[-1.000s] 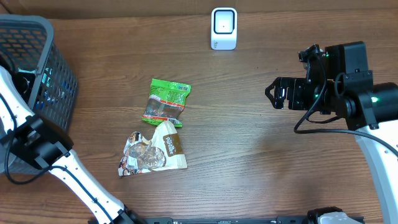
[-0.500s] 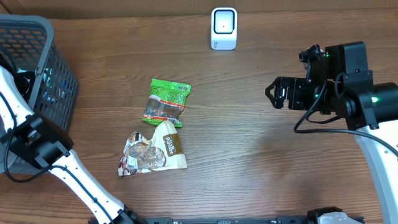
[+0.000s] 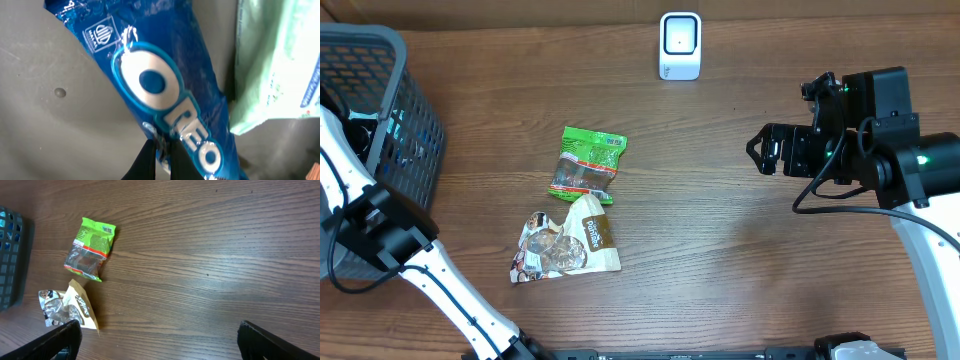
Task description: Scan the item barcode
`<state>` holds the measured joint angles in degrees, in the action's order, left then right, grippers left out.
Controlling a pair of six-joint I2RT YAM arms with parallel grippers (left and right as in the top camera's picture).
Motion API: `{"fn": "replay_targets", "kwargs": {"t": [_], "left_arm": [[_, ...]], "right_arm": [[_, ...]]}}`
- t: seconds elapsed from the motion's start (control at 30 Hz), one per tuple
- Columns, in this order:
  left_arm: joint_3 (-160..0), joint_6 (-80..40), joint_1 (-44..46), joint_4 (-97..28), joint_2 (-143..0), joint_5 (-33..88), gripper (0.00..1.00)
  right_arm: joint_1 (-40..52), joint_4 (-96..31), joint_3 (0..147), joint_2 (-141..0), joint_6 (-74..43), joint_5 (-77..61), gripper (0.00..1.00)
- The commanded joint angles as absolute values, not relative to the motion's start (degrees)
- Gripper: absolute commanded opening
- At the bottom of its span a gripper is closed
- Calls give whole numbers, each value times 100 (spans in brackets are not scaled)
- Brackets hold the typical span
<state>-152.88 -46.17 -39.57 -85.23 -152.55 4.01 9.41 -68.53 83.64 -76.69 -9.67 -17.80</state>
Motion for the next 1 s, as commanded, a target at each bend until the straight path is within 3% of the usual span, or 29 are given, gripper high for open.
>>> {"fn": "replay_targets", "kwargs": {"t": [0.0, 0.27, 0.37, 0.4, 0.53, 0.63, 0.8, 0.97], "left_arm": [[-15594, -3938, -3911, -8611, -15675, 456, 4], [-16656, -1603, -3850, -8761, -14376, 443, 6], [-16658, -1197, -3854, -8864, -14094, 373, 33], [-16658, -1205, -3857, -8930, -14088, 454, 38], [-16674, -1125, -3857, -9682, -13858, 1470, 15], [-16676, -1072, -3675, -9675, -12999, 1280, 18], [-16671, -1393, -3371, -9682, -11297, -67, 24], [-16149, -1280, -3367, -9682, -10042, 362, 24]], "right_arm": [[965, -6827, 8512, -7664, -1009, -1833, 100], [965, -6825, 8514, -7664, -1007, -1831, 100], [965, -6825, 8514, -7664, -1007, -1831, 100], [965, -6825, 8514, -7664, -1007, -1831, 100], [965, -6825, 8514, -7664, -1007, -1831, 100], [965, -6823, 8512, -7664, -1002, -1811, 100], [965, -6783, 8512, -7664, -923, -1813, 100], [965, -6801, 8512, -7664, -851, -1813, 100]]}}
